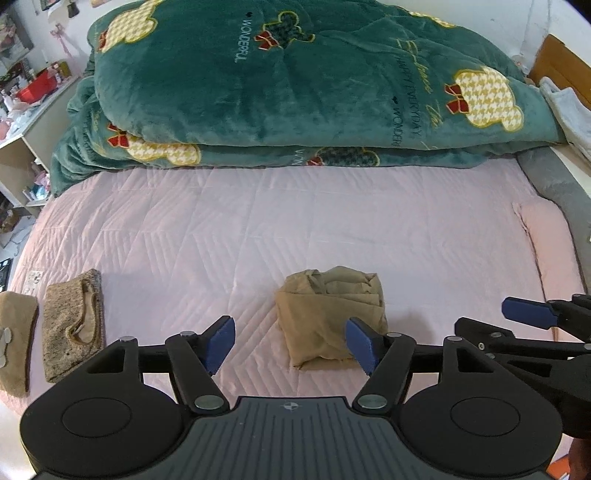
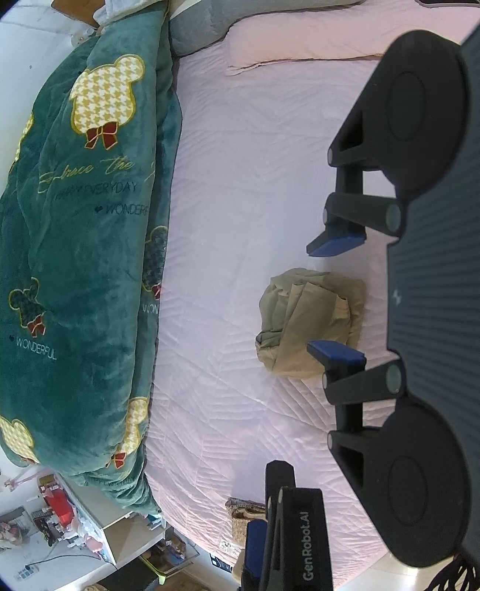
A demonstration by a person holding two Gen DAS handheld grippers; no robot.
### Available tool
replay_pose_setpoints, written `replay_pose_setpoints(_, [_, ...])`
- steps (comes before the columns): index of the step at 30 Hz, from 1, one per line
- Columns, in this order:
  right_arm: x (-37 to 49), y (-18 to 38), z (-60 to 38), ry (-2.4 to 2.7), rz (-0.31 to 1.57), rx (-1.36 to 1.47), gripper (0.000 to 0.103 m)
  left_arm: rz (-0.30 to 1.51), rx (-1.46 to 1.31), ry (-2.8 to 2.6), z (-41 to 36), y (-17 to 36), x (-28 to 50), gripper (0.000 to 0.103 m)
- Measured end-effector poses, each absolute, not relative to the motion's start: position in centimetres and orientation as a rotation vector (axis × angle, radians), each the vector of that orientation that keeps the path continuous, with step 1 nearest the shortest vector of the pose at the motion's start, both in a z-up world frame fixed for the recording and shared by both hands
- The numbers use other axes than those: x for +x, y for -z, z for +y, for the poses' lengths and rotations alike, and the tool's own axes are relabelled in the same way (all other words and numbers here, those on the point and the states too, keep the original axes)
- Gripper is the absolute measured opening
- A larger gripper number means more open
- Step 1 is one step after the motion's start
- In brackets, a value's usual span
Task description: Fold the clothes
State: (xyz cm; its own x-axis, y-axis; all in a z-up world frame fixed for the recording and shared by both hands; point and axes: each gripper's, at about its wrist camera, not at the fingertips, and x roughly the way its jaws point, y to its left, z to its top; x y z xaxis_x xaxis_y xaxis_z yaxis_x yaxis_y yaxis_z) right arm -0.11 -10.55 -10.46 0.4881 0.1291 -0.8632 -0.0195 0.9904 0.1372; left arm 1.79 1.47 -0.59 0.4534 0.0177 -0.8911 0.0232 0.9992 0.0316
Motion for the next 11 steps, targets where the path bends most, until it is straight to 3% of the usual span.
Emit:
replay_pose_setpoints(5, [-0.1, 10.5, -11.0, -0.087, 1.060, 0.114, 0.050, 1.072, 0.070, 0.006, 0.9, 0.5, 1.7, 0.069])
replay_pose_setpoints(8, [-0.1, 10.6, -11.1, -0.086, 1.063, 0.113, 0.050, 1.050, 0.081, 0.007, 0.6, 0.2, 1.7, 0.077])
replay_pose_setpoints(11, [-0.2, 10.7, -11.0, -0.087, 1.064, 0.109, 0.050, 1.038, 0.075, 0.010, 0.3, -0.1, 1.7, 0.078])
